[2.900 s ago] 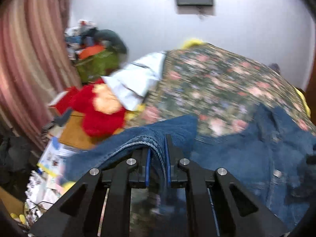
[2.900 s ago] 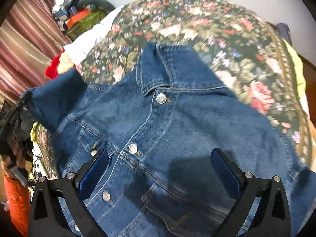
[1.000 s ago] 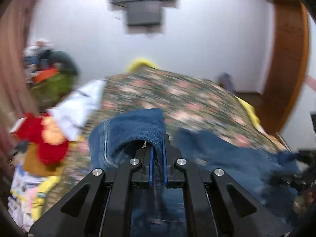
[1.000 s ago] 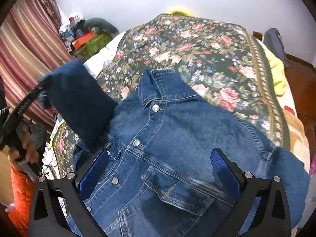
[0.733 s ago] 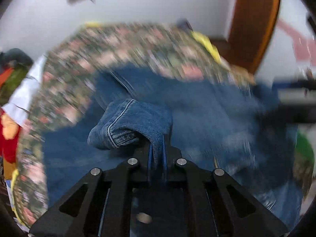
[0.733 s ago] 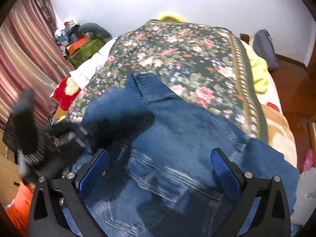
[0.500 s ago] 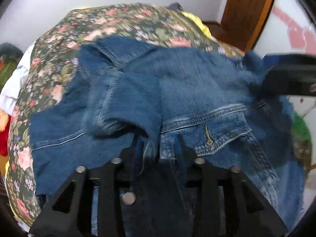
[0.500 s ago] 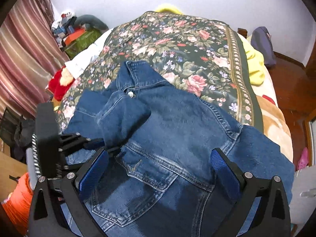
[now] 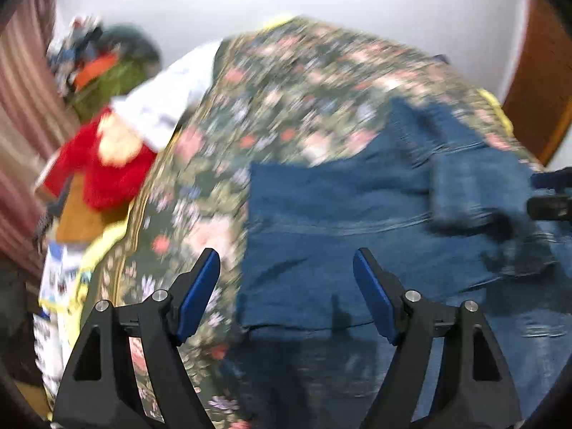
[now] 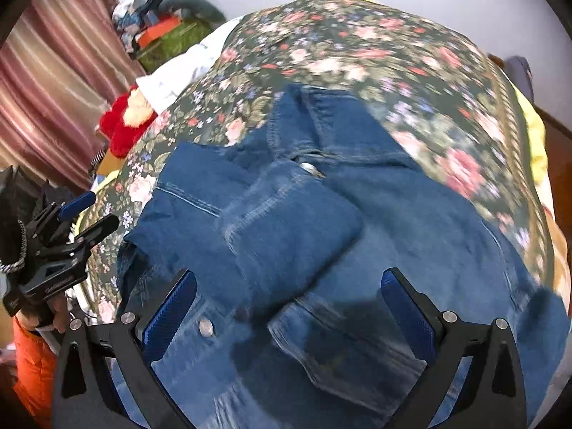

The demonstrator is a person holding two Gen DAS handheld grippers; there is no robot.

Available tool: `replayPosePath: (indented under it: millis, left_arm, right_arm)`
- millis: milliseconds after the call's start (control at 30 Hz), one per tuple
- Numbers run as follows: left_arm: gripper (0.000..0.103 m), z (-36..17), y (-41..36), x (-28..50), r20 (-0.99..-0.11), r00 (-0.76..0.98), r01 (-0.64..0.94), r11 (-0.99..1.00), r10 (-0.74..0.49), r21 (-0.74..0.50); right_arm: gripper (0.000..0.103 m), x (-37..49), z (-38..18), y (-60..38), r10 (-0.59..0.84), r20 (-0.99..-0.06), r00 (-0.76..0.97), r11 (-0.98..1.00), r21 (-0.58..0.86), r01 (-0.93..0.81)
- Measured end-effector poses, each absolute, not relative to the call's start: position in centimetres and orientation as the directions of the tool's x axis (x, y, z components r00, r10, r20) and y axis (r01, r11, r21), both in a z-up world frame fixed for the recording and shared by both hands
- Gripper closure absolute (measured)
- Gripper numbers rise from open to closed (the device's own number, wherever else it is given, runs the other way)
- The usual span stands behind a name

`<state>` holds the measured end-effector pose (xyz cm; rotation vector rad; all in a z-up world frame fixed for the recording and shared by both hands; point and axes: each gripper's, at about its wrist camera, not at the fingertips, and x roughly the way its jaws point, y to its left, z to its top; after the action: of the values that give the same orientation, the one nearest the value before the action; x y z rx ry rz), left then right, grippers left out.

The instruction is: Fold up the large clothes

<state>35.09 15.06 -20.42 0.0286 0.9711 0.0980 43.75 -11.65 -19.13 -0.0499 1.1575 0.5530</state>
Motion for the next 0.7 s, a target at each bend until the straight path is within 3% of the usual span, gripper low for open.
replayPosePath:
  millis: [100,333,467,600,700]
  left_arm:
    - [0.027,-23.5,17.7,35.4,-0.866,0.497,-0.109,0.994,0.056,0.001]
    - [0.027,-28.2,18.6,36.0,-0.897,0.437,-0.147,0.989,0.059,-0.006]
    - [0.022,-28.9,17.3,35.6,-0.883,0.454,-0.105,0.991,0.119,0.079]
    - [0.021,-29.4,16.3,35.3,-0.869,0.462,-0.08,0.984,0.176,0.158]
    - [0.02,-29.4,16.5,35.5,-0.872,0.459,-0.087,0.985,0.171,0.148]
  right_arm:
    - [0.0,44.4,-19.6,-7.9,0.359,-0.89,0.281,0.849,0.187,-0.495]
    - [0.003,45.0,-24.5,-1.7,0.197,-0.939,0.28,0.796,-0.014,-0.605]
    - [0.03,45.1,-26.7,-1.0,0.085,-0.93,0.357,0.786,-0.158,-0.598]
    - [0.069,45.0,-25.1,-2.4,0.132,-0.903,0.41,0.813,-0.138,-0.566]
    - [0.076,44.8,-22.9,-4.1,0.182,-0.881,0.437,0.845,-0.087,-0.527]
